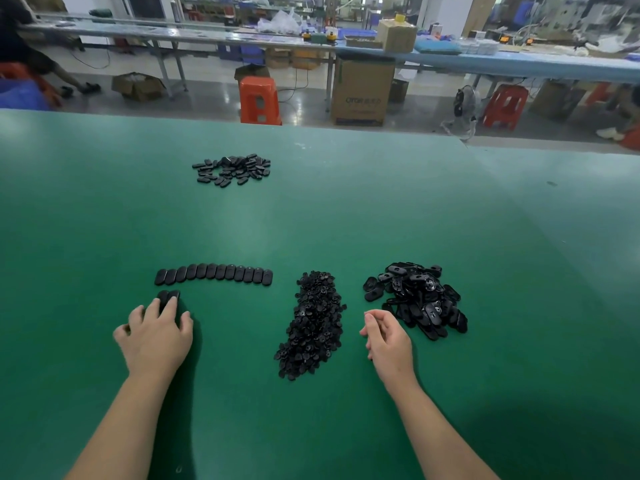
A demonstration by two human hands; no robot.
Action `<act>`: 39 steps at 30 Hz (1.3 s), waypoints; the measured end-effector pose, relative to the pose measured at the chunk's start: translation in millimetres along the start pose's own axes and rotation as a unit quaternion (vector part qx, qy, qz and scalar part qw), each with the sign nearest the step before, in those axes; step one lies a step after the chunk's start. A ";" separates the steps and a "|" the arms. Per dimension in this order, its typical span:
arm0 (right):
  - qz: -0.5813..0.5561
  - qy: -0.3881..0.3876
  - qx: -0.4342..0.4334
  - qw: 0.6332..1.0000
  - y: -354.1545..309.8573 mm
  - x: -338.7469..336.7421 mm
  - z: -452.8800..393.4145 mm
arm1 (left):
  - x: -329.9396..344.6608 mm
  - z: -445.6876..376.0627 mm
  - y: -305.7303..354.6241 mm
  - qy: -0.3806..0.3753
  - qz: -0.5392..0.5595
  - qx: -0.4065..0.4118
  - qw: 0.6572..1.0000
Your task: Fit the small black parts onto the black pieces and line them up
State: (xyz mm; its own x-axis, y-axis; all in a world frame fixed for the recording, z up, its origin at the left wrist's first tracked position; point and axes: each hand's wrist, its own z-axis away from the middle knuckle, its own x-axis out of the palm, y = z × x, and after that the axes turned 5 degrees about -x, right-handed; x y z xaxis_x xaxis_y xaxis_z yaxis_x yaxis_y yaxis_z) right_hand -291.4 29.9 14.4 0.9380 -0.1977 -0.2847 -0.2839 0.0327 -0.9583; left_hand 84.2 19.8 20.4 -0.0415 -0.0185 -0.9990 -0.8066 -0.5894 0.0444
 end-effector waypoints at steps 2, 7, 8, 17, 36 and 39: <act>0.002 0.000 0.000 1.000 0.0 0.0 0.1 | -2.5 -4.5 -0.9 -0.003 -0.006 -0.013 1.000; 0.010 -0.001 -0.006 1.000 -0.7 0.4 0.5 | -6.6 -11.0 3.4 -0.022 -0.008 -0.016 1.000; 0.013 -0.001 -0.006 1.000 -1.1 0.3 0.4 | -6.8 -11.0 5.5 -0.024 -0.008 -0.018 1.000; 0.022 0.000 -0.007 1.000 0.2 1.4 -0.3 | -2.9 17.8 60.2 0.057 0.241 0.148 0.958; 0.052 -0.004 -0.013 0.999 0.6 2.2 0.3 | 30.4 51.9 138.2 0.011 0.325 0.210 0.922; 0.088 -0.012 -0.013 0.996 0.7 5.0 -2.6 | 29.6 52.3 137.0 0.017 0.349 0.189 0.918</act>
State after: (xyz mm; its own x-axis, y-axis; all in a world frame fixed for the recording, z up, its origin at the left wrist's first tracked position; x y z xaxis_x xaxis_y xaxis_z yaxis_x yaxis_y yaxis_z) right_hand -287.3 26.4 12.4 0.8779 -0.1687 -0.4481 -0.4483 0.0388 -0.8930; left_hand -58.4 -19.3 -2.6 -0.6128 -0.3146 -0.7249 -0.7375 -0.1018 0.6677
